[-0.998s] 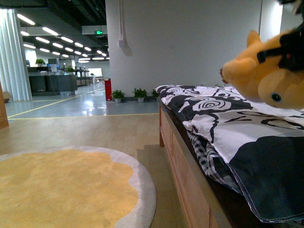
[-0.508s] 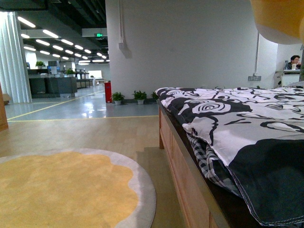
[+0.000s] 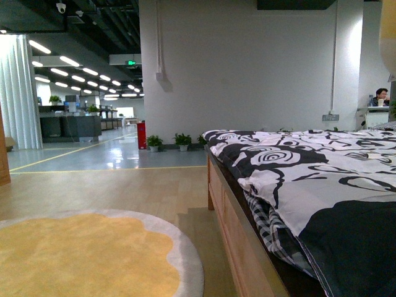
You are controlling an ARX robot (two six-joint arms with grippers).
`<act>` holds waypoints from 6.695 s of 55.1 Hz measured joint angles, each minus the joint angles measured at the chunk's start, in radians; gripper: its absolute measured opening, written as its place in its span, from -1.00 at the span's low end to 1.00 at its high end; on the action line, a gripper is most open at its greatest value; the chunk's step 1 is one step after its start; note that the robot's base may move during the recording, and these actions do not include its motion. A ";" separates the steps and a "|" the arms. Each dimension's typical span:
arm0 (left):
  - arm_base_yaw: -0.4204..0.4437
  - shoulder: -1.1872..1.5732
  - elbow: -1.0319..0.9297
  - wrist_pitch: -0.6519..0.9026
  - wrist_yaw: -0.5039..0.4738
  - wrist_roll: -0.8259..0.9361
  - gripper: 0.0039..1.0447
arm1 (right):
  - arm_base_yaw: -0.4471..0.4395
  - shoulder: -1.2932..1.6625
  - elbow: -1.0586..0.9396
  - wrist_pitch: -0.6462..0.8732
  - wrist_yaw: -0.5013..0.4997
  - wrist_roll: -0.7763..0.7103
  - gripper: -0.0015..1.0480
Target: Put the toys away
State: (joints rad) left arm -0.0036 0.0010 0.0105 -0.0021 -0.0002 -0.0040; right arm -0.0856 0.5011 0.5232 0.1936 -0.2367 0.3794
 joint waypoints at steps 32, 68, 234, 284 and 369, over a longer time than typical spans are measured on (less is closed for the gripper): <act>0.000 0.000 0.000 0.000 0.000 0.000 0.88 | 0.085 -0.051 -0.069 -0.049 0.083 -0.006 -0.86; 0.000 0.000 0.000 0.000 0.000 0.000 0.88 | 0.086 -0.184 -0.250 -0.170 0.236 -0.357 -0.86; 0.000 0.000 0.000 0.000 0.001 0.000 0.88 | 0.087 -0.495 -0.509 -0.196 0.237 -0.373 -0.87; 0.000 0.001 0.000 0.000 0.000 0.000 0.88 | 0.087 -0.495 -0.509 -0.196 0.237 -0.374 -0.87; 0.000 0.001 0.000 0.000 0.000 0.000 0.88 | 0.085 -0.495 -0.509 -0.196 0.234 -0.373 -0.87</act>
State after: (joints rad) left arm -0.0036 0.0017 0.0105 -0.0021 0.0002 -0.0036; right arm -0.0002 0.0059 0.0143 -0.0021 -0.0029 0.0059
